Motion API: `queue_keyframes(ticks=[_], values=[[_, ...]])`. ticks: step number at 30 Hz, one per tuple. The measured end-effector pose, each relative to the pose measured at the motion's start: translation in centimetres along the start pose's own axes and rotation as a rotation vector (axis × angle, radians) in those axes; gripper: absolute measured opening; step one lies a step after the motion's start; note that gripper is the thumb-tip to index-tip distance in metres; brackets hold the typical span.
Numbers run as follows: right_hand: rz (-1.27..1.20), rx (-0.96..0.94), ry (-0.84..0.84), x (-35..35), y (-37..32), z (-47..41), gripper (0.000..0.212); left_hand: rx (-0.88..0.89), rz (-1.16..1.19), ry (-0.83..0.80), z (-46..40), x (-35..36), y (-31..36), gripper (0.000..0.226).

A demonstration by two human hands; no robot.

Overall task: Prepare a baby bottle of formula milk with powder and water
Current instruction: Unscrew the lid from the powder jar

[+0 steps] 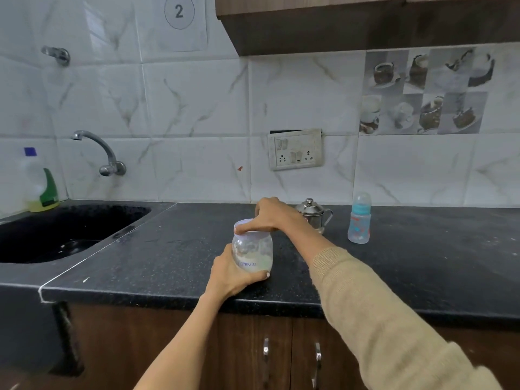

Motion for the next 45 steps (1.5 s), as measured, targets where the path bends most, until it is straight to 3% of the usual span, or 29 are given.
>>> queue_keyframes(ticks=[2,5,11,19,22,26,31,35,42,45], values=[[-0.046,-0.041,-0.083,0.6,-0.4,-0.2,0.051,-0.003,0.016,0.006,-0.1,0.1,-0.2,0.084],[-0.106,-0.111,-0.201,1.3,-1.2,0.1,0.068,-0.003,0.03,0.011,-0.2,0.1,-0.3,0.082],[0.015,-0.036,-0.101,1.0,0.2,-0.4,0.089,-0.001,0.044,0.013,-0.3,0.2,-0.4,0.084],[-0.152,-0.149,-0.137,1.5,-1.4,0.0,0.059,-0.001,0.071,0.013,-0.3,0.2,-0.5,0.082],[-0.054,-0.145,-0.08,1.3,-1.6,-0.2,0.064,0.005,0.081,0.009,-0.3,0.1,-0.4,0.084],[-0.025,-0.064,-0.067,1.4,-0.3,-0.8,0.09,-0.007,0.074,0.012,-0.4,0.1,-0.6,0.085],[-0.195,-0.139,-0.064,1.1,-0.5,-0.7,0.063,-0.002,0.068,0.009,-0.4,0.2,-0.5,0.081],[-0.235,-0.187,-0.115,1.3,-1.3,-0.4,0.057,0.001,0.073,0.01,-0.4,0.1,-0.6,0.082],[-0.103,-0.083,-0.075,1.0,0.2,-0.5,0.092,-0.007,0.065,0.005,-0.5,0.2,-0.7,0.085],[-0.074,-0.047,-0.085,1.1,0.9,-0.3,0.089,-0.011,0.059,0.008,-0.6,0.1,-1.0,0.087]])
Point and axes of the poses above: each hand's wrist, its own z-axis away from the middle knuckle, its own x-axis out of the palm, y = z × x, the point moved 10 cm from there along -z, towards the middle knuckle, and after that the axes turned 2 degrees about z, right-handed, at the moved point
